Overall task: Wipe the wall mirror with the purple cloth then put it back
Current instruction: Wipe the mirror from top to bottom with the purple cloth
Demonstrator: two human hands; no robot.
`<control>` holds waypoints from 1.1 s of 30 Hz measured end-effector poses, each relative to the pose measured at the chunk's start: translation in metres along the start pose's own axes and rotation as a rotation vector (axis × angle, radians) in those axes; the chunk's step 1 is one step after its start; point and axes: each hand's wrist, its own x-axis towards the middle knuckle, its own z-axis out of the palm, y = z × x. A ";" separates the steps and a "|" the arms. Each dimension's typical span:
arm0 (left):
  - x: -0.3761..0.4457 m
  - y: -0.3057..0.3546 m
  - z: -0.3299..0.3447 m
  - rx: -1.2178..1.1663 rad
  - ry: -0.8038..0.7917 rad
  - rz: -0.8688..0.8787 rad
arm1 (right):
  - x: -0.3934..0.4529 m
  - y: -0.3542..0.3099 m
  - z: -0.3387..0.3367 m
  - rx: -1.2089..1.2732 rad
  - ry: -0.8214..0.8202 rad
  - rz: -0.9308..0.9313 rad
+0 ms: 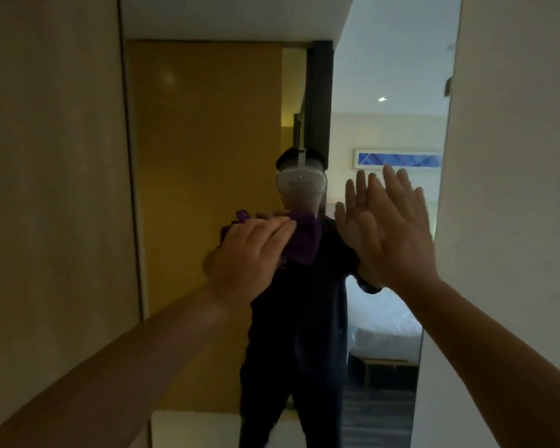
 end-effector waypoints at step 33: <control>-0.267 -0.063 0.002 0.200 -0.361 0.209 | -0.035 -0.079 0.153 -0.411 -0.018 -0.109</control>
